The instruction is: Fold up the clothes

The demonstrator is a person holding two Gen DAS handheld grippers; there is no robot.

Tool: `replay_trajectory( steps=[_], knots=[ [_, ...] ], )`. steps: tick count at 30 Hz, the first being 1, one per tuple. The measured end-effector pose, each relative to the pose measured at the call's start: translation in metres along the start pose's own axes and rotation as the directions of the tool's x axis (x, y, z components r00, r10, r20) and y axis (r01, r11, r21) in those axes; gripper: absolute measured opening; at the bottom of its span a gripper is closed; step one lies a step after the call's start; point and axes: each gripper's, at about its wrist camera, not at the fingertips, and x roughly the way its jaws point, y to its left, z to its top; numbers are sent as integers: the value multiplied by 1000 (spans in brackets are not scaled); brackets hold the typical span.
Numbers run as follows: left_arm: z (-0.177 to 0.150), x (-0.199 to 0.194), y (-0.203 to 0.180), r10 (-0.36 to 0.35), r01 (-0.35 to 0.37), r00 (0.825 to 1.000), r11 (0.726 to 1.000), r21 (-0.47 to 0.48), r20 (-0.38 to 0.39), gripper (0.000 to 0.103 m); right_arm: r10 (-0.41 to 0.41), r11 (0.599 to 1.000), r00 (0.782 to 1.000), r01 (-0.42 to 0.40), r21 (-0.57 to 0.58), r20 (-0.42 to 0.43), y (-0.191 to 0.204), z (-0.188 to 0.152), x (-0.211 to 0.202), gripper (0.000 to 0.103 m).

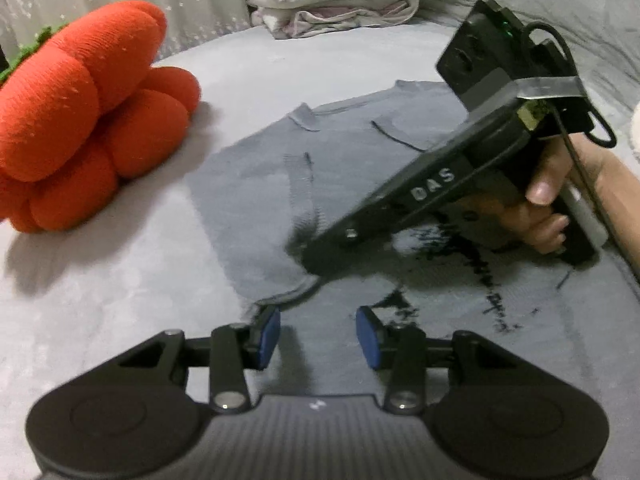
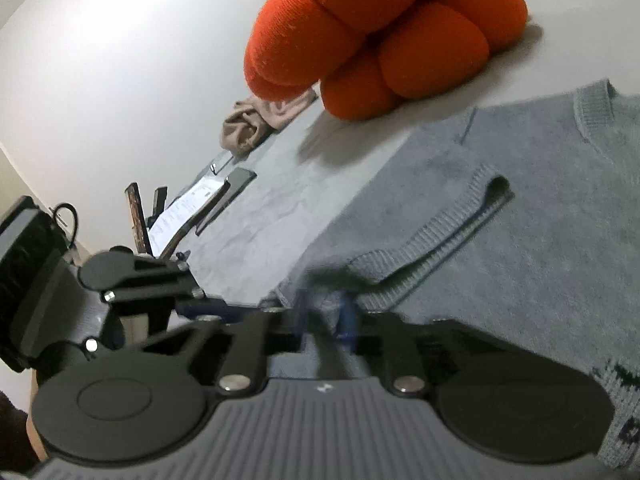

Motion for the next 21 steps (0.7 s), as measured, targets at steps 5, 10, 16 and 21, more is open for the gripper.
replay_trajectory(
  steps=[5,10,16,21],
  knots=[
    [-3,-2,-6,27,-32,997,997,71,73,43,62,997,998,-62,-50,6,6,1,-15,5],
    [-2,9,-14,50,-64,994,987,147,95,43,44,995,998,-49,-85,-51,7,-2,-19,10],
    [1,14,-22,79,-107,985,978,178,156,43,9,997,1000,-10,-83,-8,5,1,-33,43],
    [-2,23,-25,90,-126,981,969,211,173,42,-157,985,966,170,-43,205,3,7,-44,63]
  ],
)
